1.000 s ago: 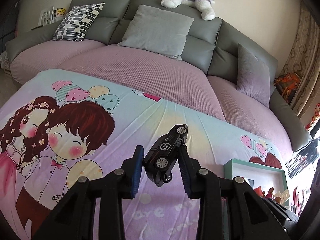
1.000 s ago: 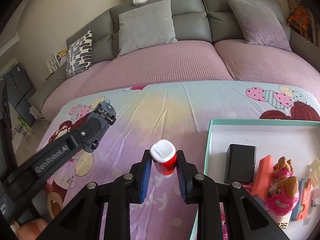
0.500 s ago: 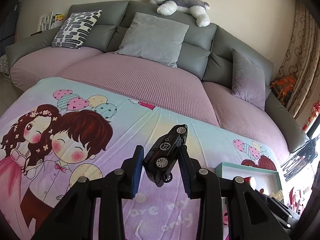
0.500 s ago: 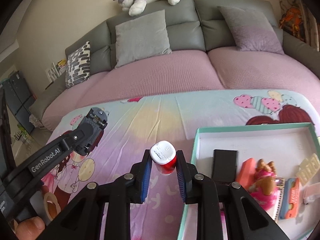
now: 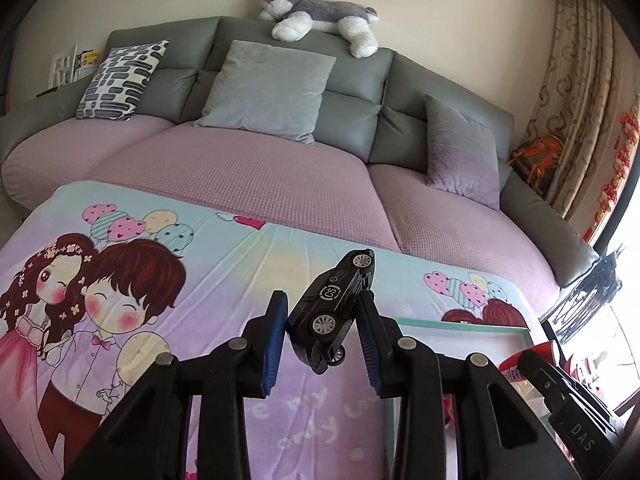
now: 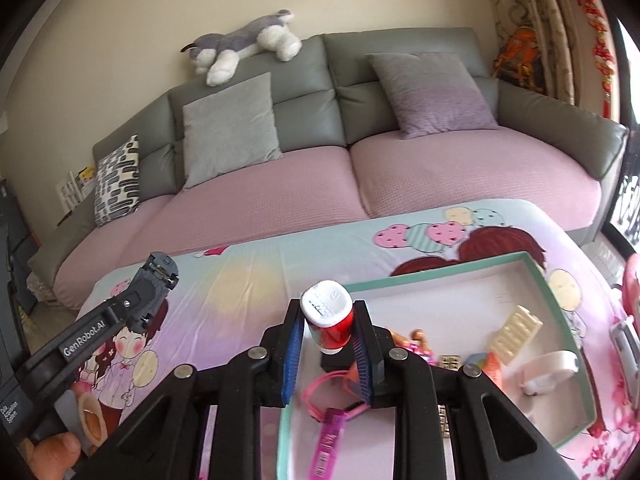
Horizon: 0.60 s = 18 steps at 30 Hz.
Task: Organize rigid objects
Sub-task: 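Lift and carry the black toy car and red bottle over the tray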
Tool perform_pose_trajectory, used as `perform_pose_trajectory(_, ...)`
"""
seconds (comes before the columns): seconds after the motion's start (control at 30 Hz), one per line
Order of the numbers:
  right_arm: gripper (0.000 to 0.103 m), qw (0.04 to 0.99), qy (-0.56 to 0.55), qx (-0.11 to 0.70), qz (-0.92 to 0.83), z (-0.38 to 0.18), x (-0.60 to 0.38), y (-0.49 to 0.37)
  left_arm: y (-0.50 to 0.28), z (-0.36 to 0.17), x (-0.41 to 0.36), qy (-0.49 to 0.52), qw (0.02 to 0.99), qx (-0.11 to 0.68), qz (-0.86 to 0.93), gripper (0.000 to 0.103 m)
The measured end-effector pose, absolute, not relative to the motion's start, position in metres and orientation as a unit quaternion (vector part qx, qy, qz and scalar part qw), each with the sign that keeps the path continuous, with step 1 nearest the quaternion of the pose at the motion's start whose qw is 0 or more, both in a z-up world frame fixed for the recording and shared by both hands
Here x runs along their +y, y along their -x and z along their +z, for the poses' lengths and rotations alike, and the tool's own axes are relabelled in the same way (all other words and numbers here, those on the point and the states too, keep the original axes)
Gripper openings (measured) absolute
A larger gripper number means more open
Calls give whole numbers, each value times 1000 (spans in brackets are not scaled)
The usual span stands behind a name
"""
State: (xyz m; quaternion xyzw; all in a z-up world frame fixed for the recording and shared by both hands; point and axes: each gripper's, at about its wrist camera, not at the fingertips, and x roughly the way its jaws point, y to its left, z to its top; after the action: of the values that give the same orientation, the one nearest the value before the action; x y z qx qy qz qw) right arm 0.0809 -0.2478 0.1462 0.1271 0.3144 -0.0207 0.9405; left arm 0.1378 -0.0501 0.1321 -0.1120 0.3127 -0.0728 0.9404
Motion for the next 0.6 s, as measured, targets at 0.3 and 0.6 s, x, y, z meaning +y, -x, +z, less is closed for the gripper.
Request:
perform_pose_trajectory(0.3, 26, 934, -141, 315, -91, 150, -302, -55, -127, 138, -88, 75, 937, 324, -101, 36)
perform_pose_trajectory(0.6, 26, 918, -157, 331, -153, 144, -345, -45, -109, 131, -130, 29, 928, 344, -141, 36)
